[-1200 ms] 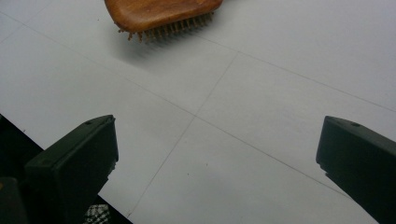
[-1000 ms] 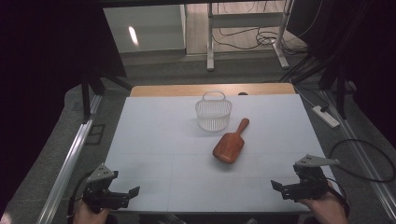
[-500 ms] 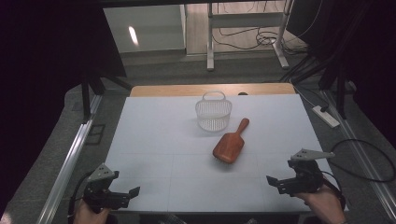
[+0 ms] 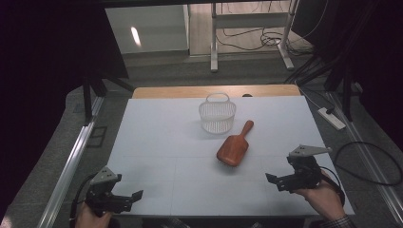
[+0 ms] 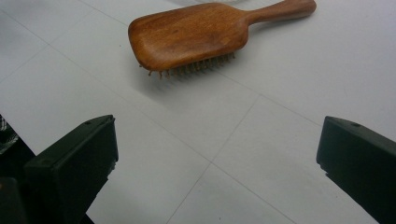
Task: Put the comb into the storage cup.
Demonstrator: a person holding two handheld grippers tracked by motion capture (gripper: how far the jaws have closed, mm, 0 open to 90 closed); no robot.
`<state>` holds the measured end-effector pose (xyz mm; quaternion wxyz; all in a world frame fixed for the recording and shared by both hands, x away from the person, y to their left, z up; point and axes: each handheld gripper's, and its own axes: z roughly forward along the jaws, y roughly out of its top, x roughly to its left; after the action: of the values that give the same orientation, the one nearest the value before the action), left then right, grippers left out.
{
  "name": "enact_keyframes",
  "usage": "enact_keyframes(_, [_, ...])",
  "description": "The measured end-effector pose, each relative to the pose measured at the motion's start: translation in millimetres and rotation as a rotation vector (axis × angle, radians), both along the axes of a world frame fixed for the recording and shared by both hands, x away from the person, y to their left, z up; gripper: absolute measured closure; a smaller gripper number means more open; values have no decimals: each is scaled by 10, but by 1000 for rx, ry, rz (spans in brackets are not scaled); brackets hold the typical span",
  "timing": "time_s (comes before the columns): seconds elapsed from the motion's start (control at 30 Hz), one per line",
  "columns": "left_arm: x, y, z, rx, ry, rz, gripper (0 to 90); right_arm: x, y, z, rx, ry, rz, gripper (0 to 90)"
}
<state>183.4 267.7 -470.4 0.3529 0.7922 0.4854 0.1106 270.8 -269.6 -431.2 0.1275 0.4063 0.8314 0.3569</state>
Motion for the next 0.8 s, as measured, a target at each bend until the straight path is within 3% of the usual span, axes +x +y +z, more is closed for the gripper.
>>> enact_keyframes(0.8, [8, 8, -1, -6, 5, -8, 6, 347, 206, -1, -43, 42, 41, 0])
